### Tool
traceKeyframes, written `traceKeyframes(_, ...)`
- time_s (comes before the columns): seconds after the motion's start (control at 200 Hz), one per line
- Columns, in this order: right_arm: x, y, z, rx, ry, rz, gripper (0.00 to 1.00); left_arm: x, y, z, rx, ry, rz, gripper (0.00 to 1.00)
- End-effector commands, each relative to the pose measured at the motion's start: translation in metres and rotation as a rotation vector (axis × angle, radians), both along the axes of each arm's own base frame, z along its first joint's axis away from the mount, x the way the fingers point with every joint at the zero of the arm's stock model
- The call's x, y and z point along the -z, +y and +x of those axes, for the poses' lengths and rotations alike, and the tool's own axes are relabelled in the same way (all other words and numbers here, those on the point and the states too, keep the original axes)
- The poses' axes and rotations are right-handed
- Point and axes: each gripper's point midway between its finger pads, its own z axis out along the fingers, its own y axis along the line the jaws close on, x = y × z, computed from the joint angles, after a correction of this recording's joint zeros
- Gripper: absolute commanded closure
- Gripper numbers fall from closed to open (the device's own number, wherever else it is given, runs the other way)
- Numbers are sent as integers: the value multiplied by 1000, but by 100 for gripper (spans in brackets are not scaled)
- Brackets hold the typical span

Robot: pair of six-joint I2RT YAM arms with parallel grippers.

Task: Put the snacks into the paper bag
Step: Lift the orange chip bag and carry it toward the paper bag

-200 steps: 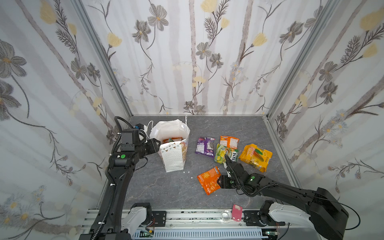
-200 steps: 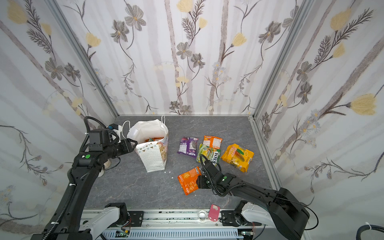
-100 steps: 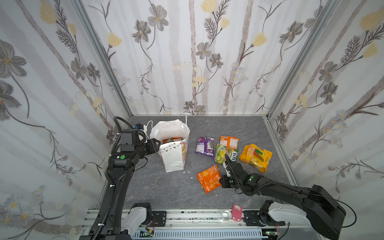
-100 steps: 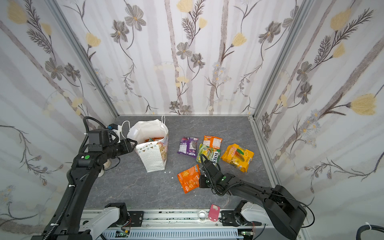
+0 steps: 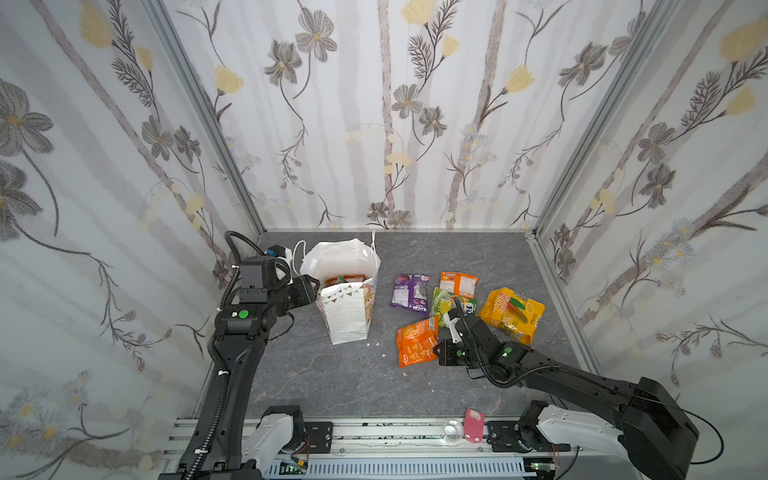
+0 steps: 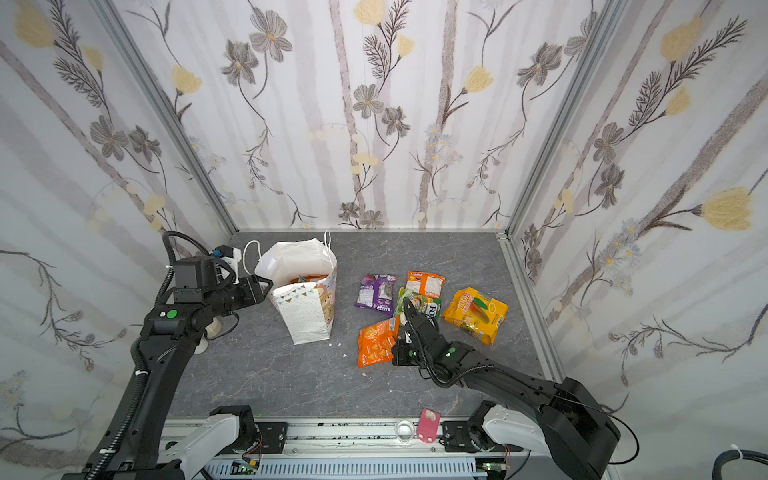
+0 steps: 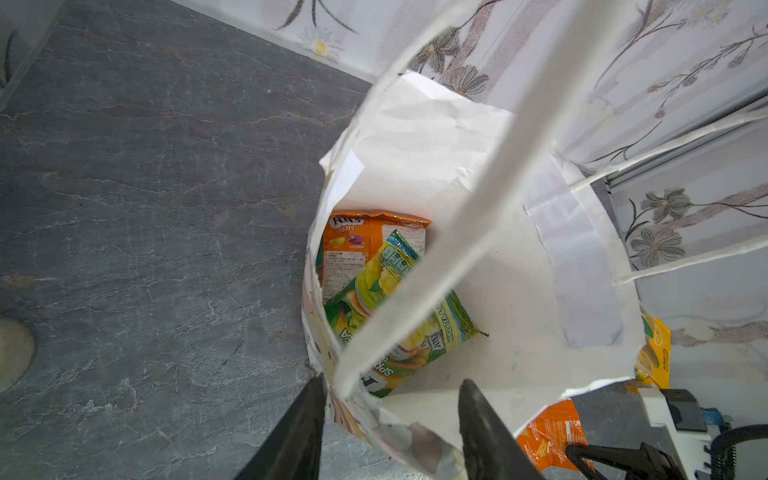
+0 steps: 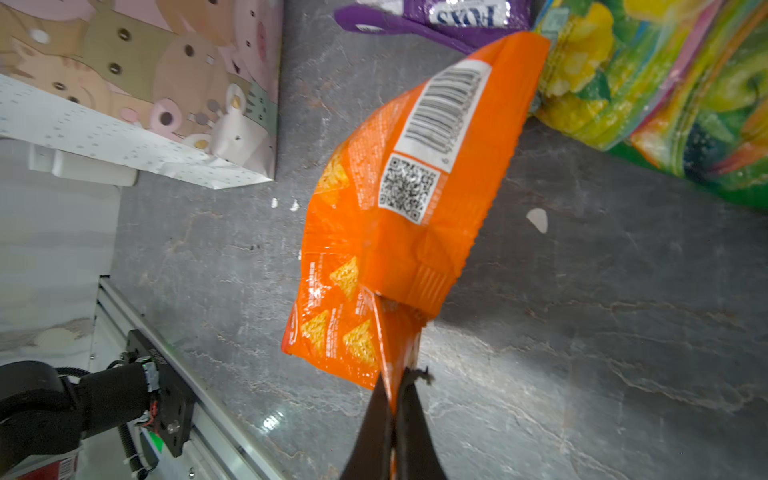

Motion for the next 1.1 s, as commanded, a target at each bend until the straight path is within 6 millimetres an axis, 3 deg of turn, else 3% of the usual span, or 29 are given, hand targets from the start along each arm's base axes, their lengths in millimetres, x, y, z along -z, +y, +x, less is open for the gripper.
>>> traceKeyframes(0.0, -19, 9, 3, -34, -38, 37, 100, 0, 3, 2, -8, -9, 22, 49)
traceKeyframes(0.425, -65, 33, 12, -121, -123, 117, 100, 3, 6, 2, -15, -4, 35, 49)
traceKeyframes(0.62, -102, 44, 14, -161, -195, 195, 100, 6, 9, 3, -30, 1, 48, 49)
traceKeyframes(0.679, -104, 44, 13, -169, -202, 190, 100, 7, 8, 3, -27, 2, 44, 49)
traceKeyframes(0.699, -120, 47, 17, -170, -229, 209, 100, 7, 8, 3, -26, 2, 42, 49)
traceKeyframes(0.779, -131, 49, 18, -188, -251, 209, 100, 7, 6, 3, -21, 3, 33, 49)
traceKeyframes(0.894, -144, 55, 17, -229, -279, 185, 100, 1, 3, 4, -15, -13, 12, 49)
traceKeyframes(1.094, -186, 70, 15, -289, -352, 258, 100, -3, -1, 5, -2, -26, -15, 50)
